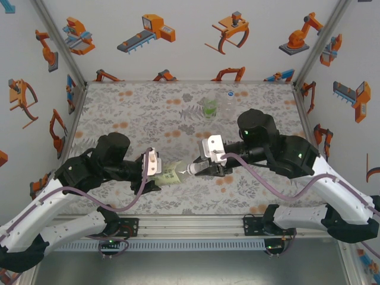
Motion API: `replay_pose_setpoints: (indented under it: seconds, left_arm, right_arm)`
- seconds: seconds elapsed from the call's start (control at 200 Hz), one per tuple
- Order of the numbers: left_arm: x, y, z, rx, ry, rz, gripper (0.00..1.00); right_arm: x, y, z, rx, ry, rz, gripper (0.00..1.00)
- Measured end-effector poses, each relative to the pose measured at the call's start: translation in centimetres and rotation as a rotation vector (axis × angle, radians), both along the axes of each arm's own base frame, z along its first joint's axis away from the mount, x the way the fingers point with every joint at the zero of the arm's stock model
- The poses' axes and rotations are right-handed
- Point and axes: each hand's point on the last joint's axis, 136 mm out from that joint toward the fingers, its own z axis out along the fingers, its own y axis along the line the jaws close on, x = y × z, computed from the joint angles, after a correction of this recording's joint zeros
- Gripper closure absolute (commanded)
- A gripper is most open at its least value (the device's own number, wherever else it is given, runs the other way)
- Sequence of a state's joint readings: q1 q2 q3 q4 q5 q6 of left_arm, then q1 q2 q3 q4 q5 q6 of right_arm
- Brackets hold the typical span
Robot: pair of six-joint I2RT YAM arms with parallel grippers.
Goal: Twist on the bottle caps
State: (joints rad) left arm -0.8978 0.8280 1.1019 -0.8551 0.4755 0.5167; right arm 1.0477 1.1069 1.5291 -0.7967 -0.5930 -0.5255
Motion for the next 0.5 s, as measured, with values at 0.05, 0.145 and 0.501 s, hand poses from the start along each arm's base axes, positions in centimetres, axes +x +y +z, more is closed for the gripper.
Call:
replay_pose_setpoints:
  seconds: [0.05,0.145,0.501]
  left_arm:
    - [-0.3,-0.1,0.0,-0.005,0.014,-0.009,1.00]
    - [-0.8,-0.2,0.0,-0.012,0.046,-0.032,1.00]
    - [-2.7,-1.2,-0.3,-0.026,0.218,-0.122,1.00]
  right_arm:
    - [-0.2,0.0,0.1,0.003,-0.010,0.009,1.00]
    - [-0.8,-0.2,0.2,0.010,-0.034,0.032,1.00]
    - [-2.1,-0.7,0.4,0.019,-0.113,0.098,1.00]
